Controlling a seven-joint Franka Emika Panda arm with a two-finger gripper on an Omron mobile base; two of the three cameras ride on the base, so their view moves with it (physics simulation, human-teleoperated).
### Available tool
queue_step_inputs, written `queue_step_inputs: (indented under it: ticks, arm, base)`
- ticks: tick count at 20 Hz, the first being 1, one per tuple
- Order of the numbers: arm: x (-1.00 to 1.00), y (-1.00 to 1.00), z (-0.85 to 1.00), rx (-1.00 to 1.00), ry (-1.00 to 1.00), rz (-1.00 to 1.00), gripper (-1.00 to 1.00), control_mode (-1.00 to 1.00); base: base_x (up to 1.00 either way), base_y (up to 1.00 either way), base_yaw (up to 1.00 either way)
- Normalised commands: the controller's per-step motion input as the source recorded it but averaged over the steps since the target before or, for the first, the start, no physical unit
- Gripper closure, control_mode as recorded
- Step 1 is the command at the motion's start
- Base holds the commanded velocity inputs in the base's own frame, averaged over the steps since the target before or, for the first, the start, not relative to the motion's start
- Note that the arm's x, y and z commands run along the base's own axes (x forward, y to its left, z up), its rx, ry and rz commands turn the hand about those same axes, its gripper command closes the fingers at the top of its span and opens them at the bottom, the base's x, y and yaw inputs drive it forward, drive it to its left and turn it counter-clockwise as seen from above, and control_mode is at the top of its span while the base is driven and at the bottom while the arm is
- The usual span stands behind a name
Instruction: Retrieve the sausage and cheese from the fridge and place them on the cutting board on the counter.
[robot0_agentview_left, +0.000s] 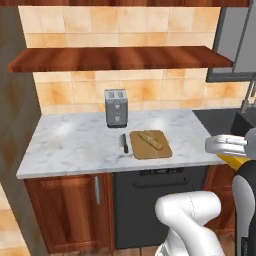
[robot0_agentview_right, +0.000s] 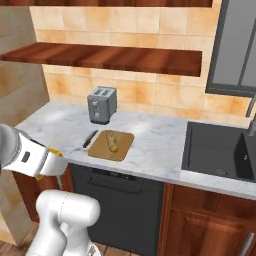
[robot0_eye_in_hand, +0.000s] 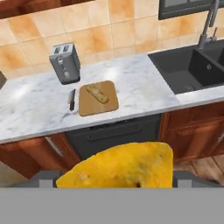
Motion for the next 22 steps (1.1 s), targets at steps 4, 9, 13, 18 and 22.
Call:
queue_step_inputs:
  ticks: [4,9,13,18,22]
  arm:
    - [0.0,0.0,0.0,0.0,0.0,0.0,1.0,1.0]
    - [0.0,0.0,0.0,0.0,0.0,0.0,1.0,1.0]
    - [0.0,0.0,0.0,0.0,0.0,0.0,1.0,1.0]
    - [0.0,0.0,0.0,0.0,0.0,0.0,1.0,1.0]
    - [0.84,0.0,-0.41,0.0,0.28,0.11,1.0,-1.0]
  base:
    - [0.8,0.04,-0.21]
    - [0.87,0.0,-0.07]
    - [0.72,0.0,0.0]
    - [0.23,0.0,0.0]
    - [0.0,0.0,0.0]
